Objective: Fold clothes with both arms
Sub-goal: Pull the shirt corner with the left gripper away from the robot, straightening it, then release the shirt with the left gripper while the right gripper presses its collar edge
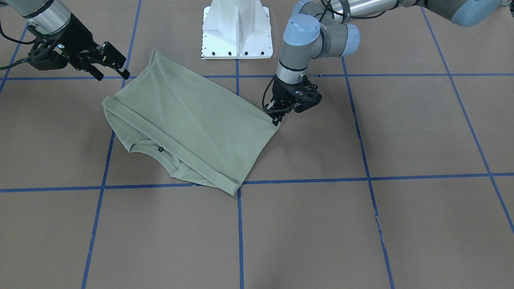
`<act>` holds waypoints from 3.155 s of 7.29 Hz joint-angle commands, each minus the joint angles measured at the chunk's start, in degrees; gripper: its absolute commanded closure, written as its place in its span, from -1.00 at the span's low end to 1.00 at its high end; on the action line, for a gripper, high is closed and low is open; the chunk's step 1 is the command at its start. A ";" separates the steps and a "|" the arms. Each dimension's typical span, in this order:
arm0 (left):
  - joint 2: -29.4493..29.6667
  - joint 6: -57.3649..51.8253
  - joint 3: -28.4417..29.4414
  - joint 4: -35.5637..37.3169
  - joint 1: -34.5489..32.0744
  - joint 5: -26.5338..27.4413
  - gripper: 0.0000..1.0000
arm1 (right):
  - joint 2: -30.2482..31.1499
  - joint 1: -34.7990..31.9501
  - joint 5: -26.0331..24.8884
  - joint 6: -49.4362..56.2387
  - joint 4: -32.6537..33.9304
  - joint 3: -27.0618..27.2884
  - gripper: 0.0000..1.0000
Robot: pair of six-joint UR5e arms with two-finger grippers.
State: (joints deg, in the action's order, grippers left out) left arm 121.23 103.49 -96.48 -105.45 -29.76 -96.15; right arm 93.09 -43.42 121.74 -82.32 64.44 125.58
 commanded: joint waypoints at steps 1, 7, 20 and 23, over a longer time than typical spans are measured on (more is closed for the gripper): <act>1.55 -4.42 3.83 -2.73 -4.77 0.08 1.00 | -1.50 -0.35 -0.10 0.05 0.16 -0.42 -1.00; 16.98 -10.32 31.83 -18.46 -11.64 3.42 1.00 | -2.13 -0.62 -0.19 0.05 0.16 -1.74 -1.00; 13.34 -23.13 24.91 -17.69 -17.26 -5.17 -1.00 | -10.61 2.18 -2.11 7.07 10.90 -5.70 -1.00; 0.90 -25.86 0.76 -5.93 -17.44 -12.73 -1.00 | -27.90 12.47 -13.01 11.28 33.49 -10.41 -1.00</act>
State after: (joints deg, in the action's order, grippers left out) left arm 127.78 79.27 -85.80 -115.12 -47.14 -106.12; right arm 72.93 -33.99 111.47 -73.33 88.84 118.17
